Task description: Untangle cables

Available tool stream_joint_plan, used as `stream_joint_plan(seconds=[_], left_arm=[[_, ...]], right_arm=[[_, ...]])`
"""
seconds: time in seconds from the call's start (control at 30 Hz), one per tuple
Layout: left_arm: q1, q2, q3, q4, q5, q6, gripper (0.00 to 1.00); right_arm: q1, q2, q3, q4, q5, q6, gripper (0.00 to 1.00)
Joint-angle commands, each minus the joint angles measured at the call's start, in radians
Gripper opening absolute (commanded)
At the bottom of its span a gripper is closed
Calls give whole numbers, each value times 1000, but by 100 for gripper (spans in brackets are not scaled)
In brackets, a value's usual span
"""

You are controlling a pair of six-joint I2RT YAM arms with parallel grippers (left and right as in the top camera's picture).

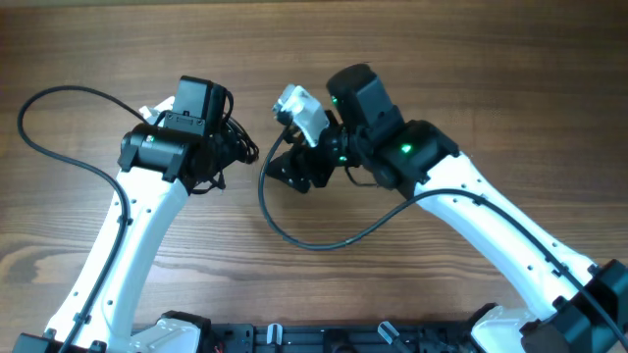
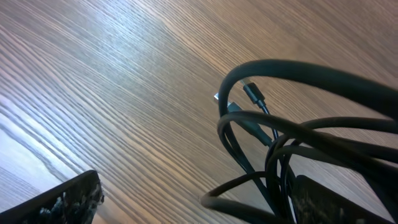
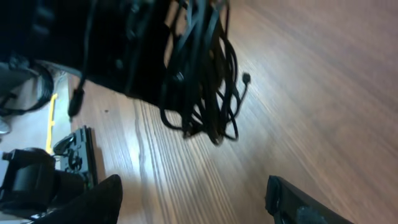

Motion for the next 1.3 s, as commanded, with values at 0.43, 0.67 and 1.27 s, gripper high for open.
stream_joint_plan(seconds=[0.43,0.67,1.27], left_arm=[[1,-6,3,6,172,-17,100],[1,-6,3,-21,176,-16,100],[1,-6,3,10,933,560,100]], right_arm=[[25,124,3,131,6,10,25],[20,124,3,147,172,146,4],[-163,124,3,14,407,352,4]])
